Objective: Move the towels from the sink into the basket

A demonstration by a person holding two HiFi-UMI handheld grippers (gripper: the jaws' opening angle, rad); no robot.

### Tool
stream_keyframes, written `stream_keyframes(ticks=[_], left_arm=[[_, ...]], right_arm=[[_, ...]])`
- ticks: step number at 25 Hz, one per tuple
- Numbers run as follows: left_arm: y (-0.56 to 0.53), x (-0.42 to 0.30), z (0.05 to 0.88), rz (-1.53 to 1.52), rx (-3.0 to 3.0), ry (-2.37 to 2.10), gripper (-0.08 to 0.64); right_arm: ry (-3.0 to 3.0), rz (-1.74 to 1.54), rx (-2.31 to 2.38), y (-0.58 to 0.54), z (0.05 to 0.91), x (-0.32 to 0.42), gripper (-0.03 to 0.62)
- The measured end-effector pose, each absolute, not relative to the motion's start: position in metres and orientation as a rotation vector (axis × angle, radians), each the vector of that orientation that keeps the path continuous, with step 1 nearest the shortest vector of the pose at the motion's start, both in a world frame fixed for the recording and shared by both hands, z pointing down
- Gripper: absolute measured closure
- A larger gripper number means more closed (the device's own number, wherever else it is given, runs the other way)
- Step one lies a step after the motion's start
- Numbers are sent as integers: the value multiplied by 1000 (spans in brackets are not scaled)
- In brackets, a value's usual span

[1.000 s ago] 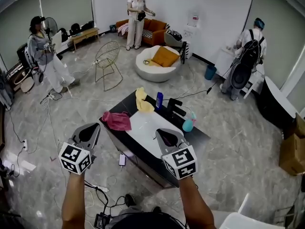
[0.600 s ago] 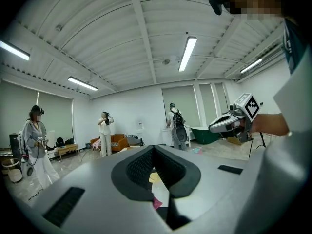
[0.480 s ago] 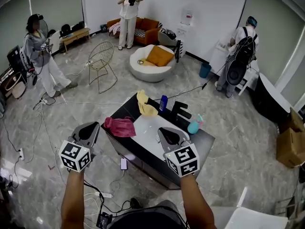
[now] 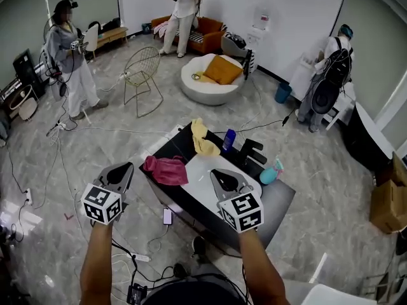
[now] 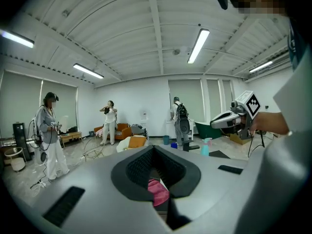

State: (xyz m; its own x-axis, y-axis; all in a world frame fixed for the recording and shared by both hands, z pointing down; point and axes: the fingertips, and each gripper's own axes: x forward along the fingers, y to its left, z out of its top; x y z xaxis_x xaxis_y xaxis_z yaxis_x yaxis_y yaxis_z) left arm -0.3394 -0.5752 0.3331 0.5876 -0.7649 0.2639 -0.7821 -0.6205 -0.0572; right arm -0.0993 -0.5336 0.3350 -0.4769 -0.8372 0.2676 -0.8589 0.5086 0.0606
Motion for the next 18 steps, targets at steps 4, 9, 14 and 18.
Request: stream_keyframes(ticks=[4, 9, 14, 18], left_arm=[[-603, -348, 357, 443, 2665, -1359, 554], [-642, -356, 389, 492, 2590, -1376, 554], [-680, -356, 431, 549, 2528, -1358, 554], [-703, -349, 470, 603, 2486, -1318, 552]], right_arm=[[-2506, 164, 1384, -569, 359, -103, 581], [-2507, 228, 1318, -615, 396, -106, 581], [-2503, 304, 1267, -654, 437, -111, 581], [-2495, 381, 1227, -678, 475, -114, 581]])
